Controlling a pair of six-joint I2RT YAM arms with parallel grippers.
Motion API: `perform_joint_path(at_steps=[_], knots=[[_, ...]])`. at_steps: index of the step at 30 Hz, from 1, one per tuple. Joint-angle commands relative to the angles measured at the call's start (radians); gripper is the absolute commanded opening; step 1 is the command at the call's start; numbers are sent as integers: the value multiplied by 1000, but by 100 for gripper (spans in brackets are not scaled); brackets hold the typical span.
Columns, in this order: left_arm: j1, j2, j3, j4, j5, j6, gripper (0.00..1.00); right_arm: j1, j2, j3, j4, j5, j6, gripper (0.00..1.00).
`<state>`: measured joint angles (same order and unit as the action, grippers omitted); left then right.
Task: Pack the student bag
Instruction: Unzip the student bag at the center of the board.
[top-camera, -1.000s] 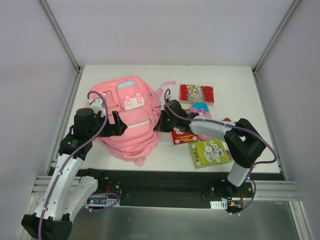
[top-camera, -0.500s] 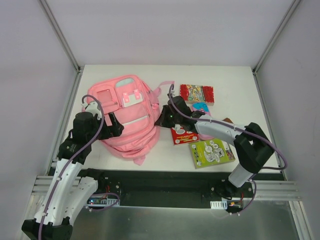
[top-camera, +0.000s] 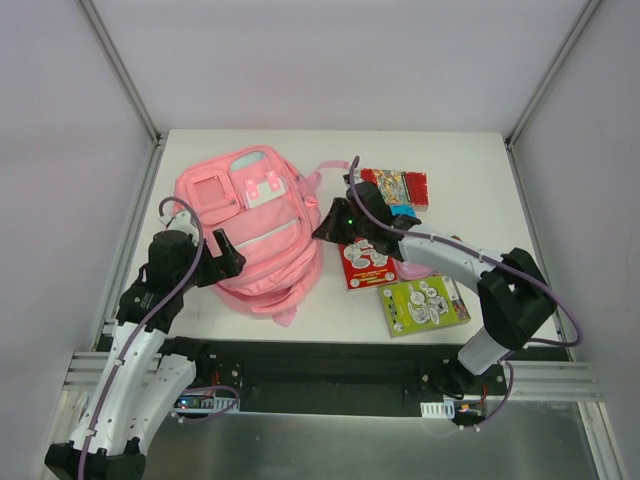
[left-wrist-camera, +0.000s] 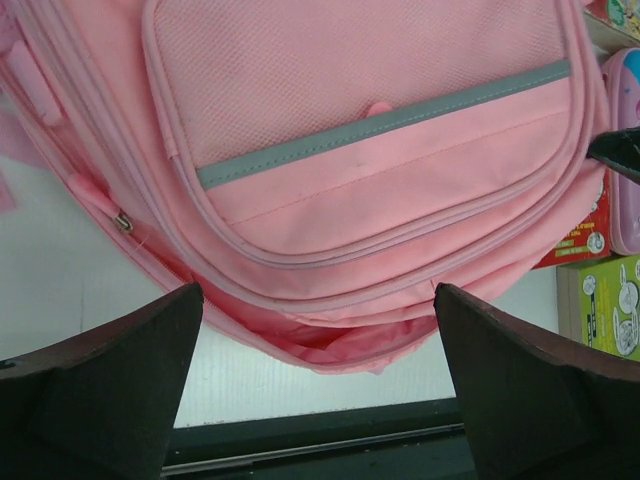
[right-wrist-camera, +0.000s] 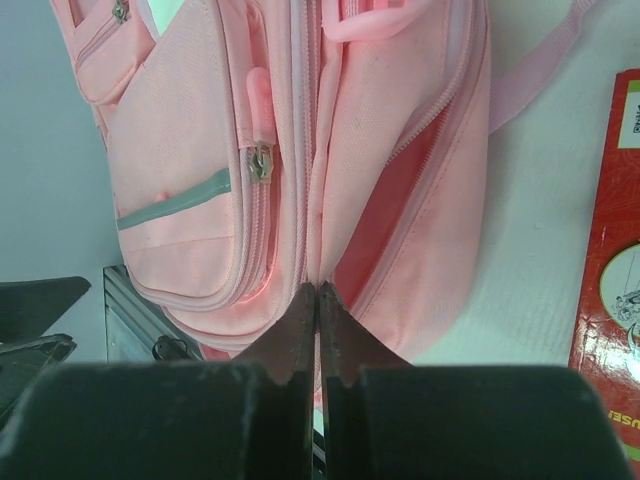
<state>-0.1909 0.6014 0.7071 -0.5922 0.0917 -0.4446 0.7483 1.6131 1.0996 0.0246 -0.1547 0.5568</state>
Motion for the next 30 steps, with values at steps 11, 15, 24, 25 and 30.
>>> perform_joint_path(at_steps=[11, 15, 24, 25, 30], knots=[[-5, 30, -97, -98, -168, -296, 99, -46, -5, -7, 54, -15, 17, 1], [-7, 67, -43, -103, -184, -237, 99, -115, 10, -9, 37, -43, 15, 1], [8, 150, -12, -110, -302, -262, 35, -158, 62, 34, 24, -134, -9, 1], [8, 175, -20, -107, -291, -272, 40, -158, 64, 36, 26, -135, -6, 1], [8, 230, -81, -29, -262, -306, 42, -158, 70, 42, 32, -158, -6, 1]])
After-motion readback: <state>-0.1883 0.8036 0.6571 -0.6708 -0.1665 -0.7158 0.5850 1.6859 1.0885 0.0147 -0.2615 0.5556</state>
